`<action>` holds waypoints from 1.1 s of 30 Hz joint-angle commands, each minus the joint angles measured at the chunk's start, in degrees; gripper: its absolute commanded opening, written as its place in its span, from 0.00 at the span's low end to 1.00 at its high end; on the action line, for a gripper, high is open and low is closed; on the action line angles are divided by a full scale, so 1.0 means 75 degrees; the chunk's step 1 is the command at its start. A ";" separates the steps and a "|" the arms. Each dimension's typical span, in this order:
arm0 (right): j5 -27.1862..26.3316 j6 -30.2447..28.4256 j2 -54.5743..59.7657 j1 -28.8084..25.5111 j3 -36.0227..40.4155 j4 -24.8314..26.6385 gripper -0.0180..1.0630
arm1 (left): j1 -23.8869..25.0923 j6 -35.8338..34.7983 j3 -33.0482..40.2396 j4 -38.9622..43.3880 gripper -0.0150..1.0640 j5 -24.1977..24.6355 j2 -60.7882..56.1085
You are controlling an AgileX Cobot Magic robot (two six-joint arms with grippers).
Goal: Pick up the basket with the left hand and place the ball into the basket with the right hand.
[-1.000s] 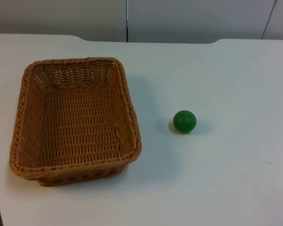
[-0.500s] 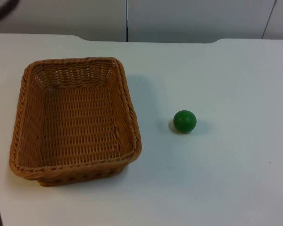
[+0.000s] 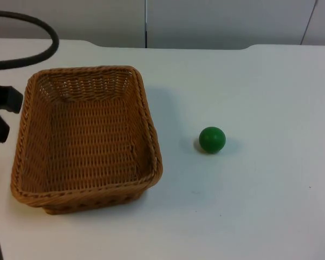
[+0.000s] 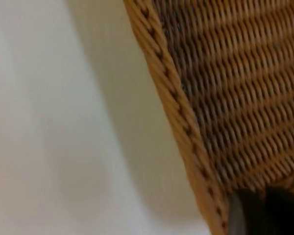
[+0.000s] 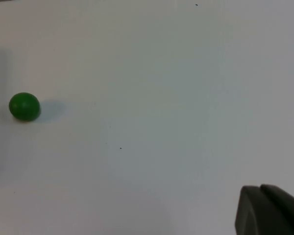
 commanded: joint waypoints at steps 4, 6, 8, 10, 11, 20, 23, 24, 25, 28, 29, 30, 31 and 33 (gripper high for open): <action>-0.0021 -0.0011 -0.0026 -0.0069 0.0054 0.0037 0.01 | -0.0718 -0.0201 -0.0621 0.0064 0.18 -0.0269 0.0769; -0.0021 -0.0011 -0.0026 -0.0069 0.0054 0.0037 0.01 | -0.0830 -0.0514 -0.0707 0.0263 0.18 -0.0425 0.0934; -0.0021 -0.0011 -0.0026 -0.0069 0.0054 0.0037 0.01 | -0.0978 -0.1717 -0.0826 0.1218 0.18 -0.0700 0.1260; -0.0021 -0.0011 -0.0026 -0.0069 0.0054 0.0037 0.01 | -0.1044 -0.3356 -0.1103 0.3040 0.18 -0.0693 0.1609; -0.0021 -0.0011 -0.0026 -0.0069 0.0054 0.0037 0.01 | -0.1044 -0.3356 -0.1103 0.3040 0.18 -0.0693 0.1609; -0.0021 -0.0011 -0.0026 -0.0069 0.0054 0.0037 0.01 | -0.1044 -0.5346 -0.2187 0.5472 0.19 0.0198 0.1999; -0.0021 -0.0011 -0.0026 -0.0069 0.0054 0.0037 0.01 | -0.1044 -0.5346 -0.2243 0.5316 0.31 0.0121 0.1999; -0.0021 -0.0011 -0.0026 -0.0069 0.0054 0.0037 0.01 | -0.1044 -0.5346 -0.2243 0.5240 0.35 0.0102 0.1999; -0.0021 -0.0011 -0.0026 -0.0069 0.0054 0.0037 0.01 | -0.1044 -0.5346 -0.2243 0.4962 0.45 -0.0008 0.2010; -0.0021 -0.0011 -0.0026 -0.0069 0.0054 0.0037 0.01 | -0.1044 -0.5346 -0.2243 0.4783 0.55 -0.0125 0.2010; -0.0021 -0.0011 -0.0026 -0.0069 0.0054 0.0037 0.01 | -0.1044 -0.5346 -0.2243 0.4719 0.55 -0.0210 0.2010; -0.0021 -0.0011 -0.0026 -0.0069 0.0054 0.0037 0.01 | -0.1044 -0.5346 -0.2243 0.4707 0.55 -0.0285 0.2016; -0.0021 -0.0011 -0.0026 -0.0069 0.0054 0.0037 0.01 | -0.1044 -0.5346 -0.2243 0.4707 0.55 -0.0285 0.2016; -0.0021 -0.0011 -0.0026 -0.0069 0.0054 0.0037 0.01 | -0.1044 -0.5346 -0.2243 0.4688 0.55 -0.0400 0.2016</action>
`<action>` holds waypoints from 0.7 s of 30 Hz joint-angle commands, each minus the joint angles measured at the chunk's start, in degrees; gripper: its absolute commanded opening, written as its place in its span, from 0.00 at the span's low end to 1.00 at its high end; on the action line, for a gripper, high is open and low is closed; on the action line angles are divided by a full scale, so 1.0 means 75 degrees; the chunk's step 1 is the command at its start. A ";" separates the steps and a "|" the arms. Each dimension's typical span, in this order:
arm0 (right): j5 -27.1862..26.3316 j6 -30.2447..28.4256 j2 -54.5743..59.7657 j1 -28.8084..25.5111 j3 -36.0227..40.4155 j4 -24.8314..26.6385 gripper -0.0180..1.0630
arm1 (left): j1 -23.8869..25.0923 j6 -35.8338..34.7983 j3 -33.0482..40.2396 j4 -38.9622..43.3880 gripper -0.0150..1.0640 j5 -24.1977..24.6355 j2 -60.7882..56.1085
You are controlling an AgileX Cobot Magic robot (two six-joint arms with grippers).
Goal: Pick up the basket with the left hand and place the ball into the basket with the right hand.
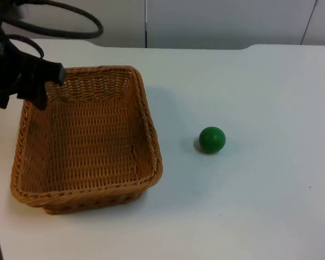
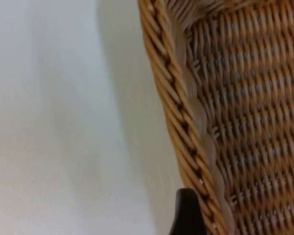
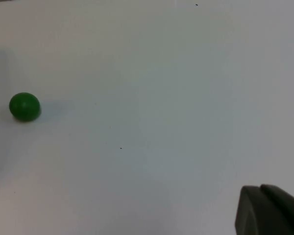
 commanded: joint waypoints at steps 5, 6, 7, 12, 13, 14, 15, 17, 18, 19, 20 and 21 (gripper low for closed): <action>-0.0021 -0.0011 -0.0026 -0.0069 0.0054 0.0026 0.01 | -0.0053 -0.0065 -0.0037 -0.0087 0.55 -0.0222 0.0176; -0.0021 -0.0011 -0.0026 -0.0069 0.0054 0.0026 0.01 | -0.0053 -0.0065 -0.0043 -0.0087 0.55 -0.0235 0.0338; -0.0021 -0.0011 -0.0026 -0.0069 0.0054 0.0026 0.01 | -0.0053 -0.0065 -0.0043 -0.0087 0.55 -0.0235 0.0338; -0.0021 -0.0011 -0.0026 -0.0069 0.0054 0.0026 0.01 | -0.0053 -0.0065 -0.0043 -0.0039 0.55 -0.0406 0.0878; -0.0021 -0.0011 -0.0026 -0.0069 0.0054 0.0026 0.01 | -0.0053 -0.0065 -0.0043 -0.0041 0.55 -0.0465 0.0987; -0.0021 -0.0011 -0.0026 -0.0069 0.0054 0.0026 0.01 | -0.0053 -0.0065 -0.0043 -0.0037 0.55 -0.0581 0.1108; -0.0021 -0.0011 -0.0026 -0.0069 0.0054 0.0026 0.01 | -0.0053 -0.0065 -0.0043 -0.0037 0.55 -0.0662 0.1196; -0.0021 -0.0011 -0.0026 -0.0069 0.0054 0.0026 0.01 | -0.0053 -0.0065 -0.0079 -0.0037 0.55 -0.0668 0.1276; -0.0021 -0.0011 -0.0026 -0.0069 0.0054 0.0026 0.01 | -0.0053 -0.0065 -0.0125 -0.0037 0.55 -0.0668 0.1343; -0.0021 -0.0011 -0.0026 -0.0069 0.0054 0.0026 0.01 | -0.0053 -0.0065 -0.0180 -0.0024 0.54 -0.0668 0.1398; -0.0021 -0.0011 -0.0026 -0.0069 0.0054 0.0026 0.01 | -0.0053 -0.0065 -0.0215 -0.0024 0.52 -0.0668 0.1438; -0.0021 -0.0011 -0.0026 -0.0069 0.0054 0.0026 0.01 | -0.0053 -0.0065 -0.0215 -0.0024 0.52 -0.0668 0.1438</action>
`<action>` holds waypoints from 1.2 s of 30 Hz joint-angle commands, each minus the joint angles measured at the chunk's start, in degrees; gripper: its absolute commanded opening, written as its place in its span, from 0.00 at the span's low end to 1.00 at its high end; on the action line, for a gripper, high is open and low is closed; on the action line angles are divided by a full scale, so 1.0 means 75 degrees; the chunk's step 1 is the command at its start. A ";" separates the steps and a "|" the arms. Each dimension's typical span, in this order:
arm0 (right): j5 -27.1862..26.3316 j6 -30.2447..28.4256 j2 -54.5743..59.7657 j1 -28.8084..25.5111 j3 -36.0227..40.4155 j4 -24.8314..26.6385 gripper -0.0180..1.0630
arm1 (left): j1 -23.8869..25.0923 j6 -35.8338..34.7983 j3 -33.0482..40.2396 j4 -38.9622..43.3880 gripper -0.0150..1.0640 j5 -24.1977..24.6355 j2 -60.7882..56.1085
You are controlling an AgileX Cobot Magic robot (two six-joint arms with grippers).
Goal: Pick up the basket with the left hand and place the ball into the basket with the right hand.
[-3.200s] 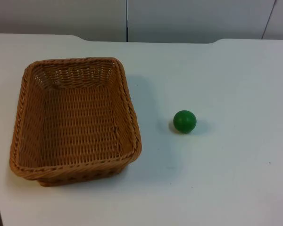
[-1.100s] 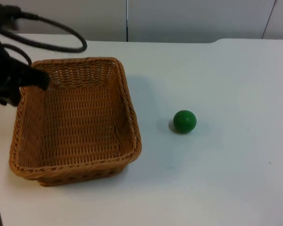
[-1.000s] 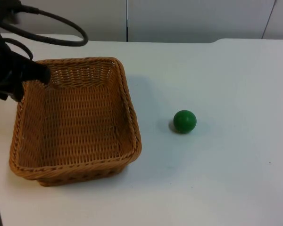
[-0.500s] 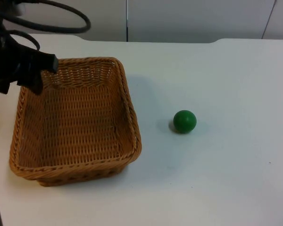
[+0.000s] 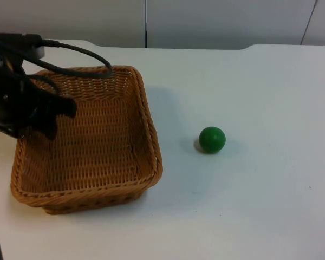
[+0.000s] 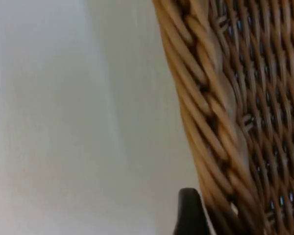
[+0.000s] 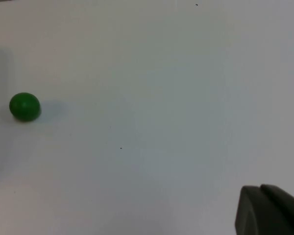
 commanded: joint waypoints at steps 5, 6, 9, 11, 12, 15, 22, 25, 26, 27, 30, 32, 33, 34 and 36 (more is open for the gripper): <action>-0.0021 -0.0011 -0.0026 -0.0069 0.0054 0.0026 0.01 | 0.0089 -0.0065 -0.0233 0.0063 0.09 -0.0074 0.0198; -0.0021 -0.0011 -0.0026 -0.0069 0.0054 0.0026 0.01 | 0.0172 -0.0017 -0.0233 0.0080 0.01 -0.0070 0.0215; -0.0021 -0.0011 -0.0026 -0.0069 0.0054 0.0026 0.01 | 0.0319 0.0000 -0.0243 0.0080 0.01 -0.0070 0.0215; -0.0021 -0.0011 -0.0026 -0.0069 0.0054 0.0026 0.01 | 0.0461 0.0000 -0.0399 0.0036 0.01 0.0242 0.0215; -0.0021 -0.0011 -0.0026 -0.0069 0.0054 0.0026 0.01 | 0.0493 0.0000 -0.0499 0.0036 0.01 0.0403 0.0215; -0.0021 -0.0011 -0.0026 -0.0069 0.0054 0.0026 0.01 | 0.0493 0.0087 -0.0713 0.0036 0.01 0.0816 0.0215; -0.0021 -0.0011 -0.0026 -0.0069 0.0054 0.0026 0.01 | 0.0477 0.0463 -0.1275 -0.0692 0.01 0.1823 -0.0045; -0.0021 -0.0011 -0.0026 -0.0069 0.0054 0.0026 0.01 | 0.0477 0.0582 -0.1275 -0.1119 0.01 0.1712 -0.0299; -0.0021 -0.0011 -0.0026 -0.0069 0.0054 0.0026 0.01 | 0.0477 0.0666 -0.1275 -0.1305 0.01 0.1682 -0.0430; -0.0021 -0.0011 -0.0026 -0.0069 0.0054 0.0026 0.01 | 0.0477 0.0725 -0.1275 -0.1477 0.01 0.1663 -0.0554; -0.0021 -0.0011 -0.0026 -0.0069 0.0054 0.0026 0.01 | 0.0477 0.0725 -0.1275 -0.1565 0.01 0.1705 -0.0744; -0.0021 -0.0011 -0.0026 -0.0069 0.0054 0.0026 0.01 | 0.0477 0.0747 -0.1275 -0.1803 0.01 0.1787 -0.0909; -0.0021 -0.0011 -0.0026 -0.0069 0.0054 0.0026 0.01 | 0.0477 0.0747 -0.1275 -0.1803 0.01 0.1787 -0.0909; -0.0021 -0.0011 -0.0026 -0.0069 0.0054 0.0026 0.01 | 0.0477 0.0845 -0.1275 -0.1965 0.01 0.1808 -0.1003; -0.0021 -0.0011 -0.0026 -0.0069 0.0054 0.0026 0.01 | 0.0477 0.1021 -0.1275 -0.2393 0.01 0.1845 -0.1067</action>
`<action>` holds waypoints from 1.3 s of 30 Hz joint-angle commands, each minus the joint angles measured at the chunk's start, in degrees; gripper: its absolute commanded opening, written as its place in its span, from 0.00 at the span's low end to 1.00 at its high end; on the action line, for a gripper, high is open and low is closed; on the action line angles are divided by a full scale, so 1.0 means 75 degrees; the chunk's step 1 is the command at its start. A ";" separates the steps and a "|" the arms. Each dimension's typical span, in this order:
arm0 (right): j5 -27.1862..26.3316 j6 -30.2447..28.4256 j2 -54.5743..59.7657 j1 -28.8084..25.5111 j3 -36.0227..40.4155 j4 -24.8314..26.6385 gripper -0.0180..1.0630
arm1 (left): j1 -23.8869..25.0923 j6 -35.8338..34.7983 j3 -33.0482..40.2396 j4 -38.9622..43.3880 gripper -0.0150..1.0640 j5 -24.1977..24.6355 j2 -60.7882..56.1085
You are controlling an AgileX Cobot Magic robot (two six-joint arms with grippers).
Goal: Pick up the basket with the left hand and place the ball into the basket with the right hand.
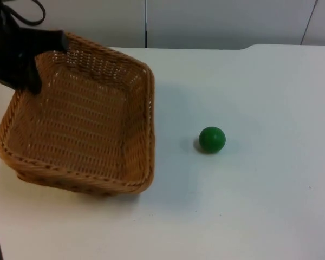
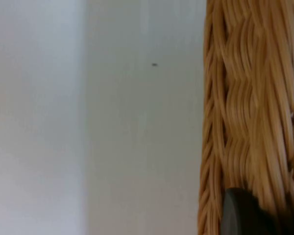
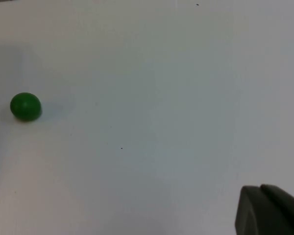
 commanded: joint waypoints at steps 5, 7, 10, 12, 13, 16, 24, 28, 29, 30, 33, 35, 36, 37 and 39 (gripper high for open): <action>-0.0021 -0.0011 -0.0026 -0.0069 0.0054 0.0007 0.01 | 0.0002 0.1092 -0.0062 -0.1854 0.01 -0.0032 -0.0159; -0.0021 -0.0011 -0.0026 -0.0069 0.0054 0.0007 0.01 | 0.0002 0.1183 -0.0062 -0.2118 0.01 -0.0075 -0.0159; -0.0021 -0.0011 -0.0026 -0.0069 0.0054 0.0007 0.01 | 0.0016 0.1183 -0.0062 -0.2145 0.01 -0.0092 -0.0159; -0.0021 -0.0011 -0.0026 -0.0069 0.0054 0.0007 0.01 | 0.0044 0.1183 -0.0062 -0.2143 0.01 -0.0117 -0.0159; -0.0021 -0.0011 -0.0026 -0.0069 0.0054 0.0007 0.01 | 0.0044 0.1183 -0.0062 -0.2143 0.01 -0.0117 -0.0159; -0.0021 -0.0011 -0.0026 -0.0069 0.0054 0.0007 0.01 | 0.0190 0.1183 -0.0062 -0.2268 0.01 -0.0145 -0.0159; -0.0021 -0.0011 -0.0026 -0.0069 0.0054 0.0007 0.01 | 0.0386 0.1183 -0.0062 -0.2636 0.01 -0.0095 -0.0159; -0.0021 -0.0011 -0.0026 -0.0069 0.0054 0.0007 0.01 | 0.0386 0.1555 -0.0062 -0.2917 0.01 -0.0109 -0.0159; -0.0021 -0.0011 -0.0026 -0.0069 0.0054 0.0007 0.01 | 0.0386 0.1729 -0.0062 -0.3147 0.01 -0.0109 -0.0159; -0.0021 -0.0011 -0.0026 -0.0069 0.0054 0.0007 0.01 | 0.0386 0.1933 -0.0062 -0.3413 0.01 -0.0109 -0.0159; -0.0021 -0.0011 -0.0026 -0.0069 0.0054 0.0007 0.01 | 0.0386 0.2342 -0.0062 -0.3896 0.01 -0.0145 -0.0159; -0.0021 -0.0011 -0.0026 -0.0069 0.0054 0.0007 0.01 | 0.0386 0.2686 -0.0062 -0.4345 0.01 -0.0166 -0.0159; -0.0021 -0.0011 -0.0026 -0.0069 0.0054 0.0007 0.01 | 0.0386 0.2756 -0.0062 -0.4479 0.01 -0.0166 -0.0159; -0.0021 -0.0011 -0.0026 -0.0069 0.0054 0.0007 0.01 | 0.0386 0.2842 -0.0062 -0.4627 0.01 -0.0166 -0.0159; -0.0021 -0.0011 -0.0026 -0.0069 0.0054 0.0007 0.01 | 0.0386 0.2951 -0.0062 -0.4803 0.01 -0.0166 -0.0159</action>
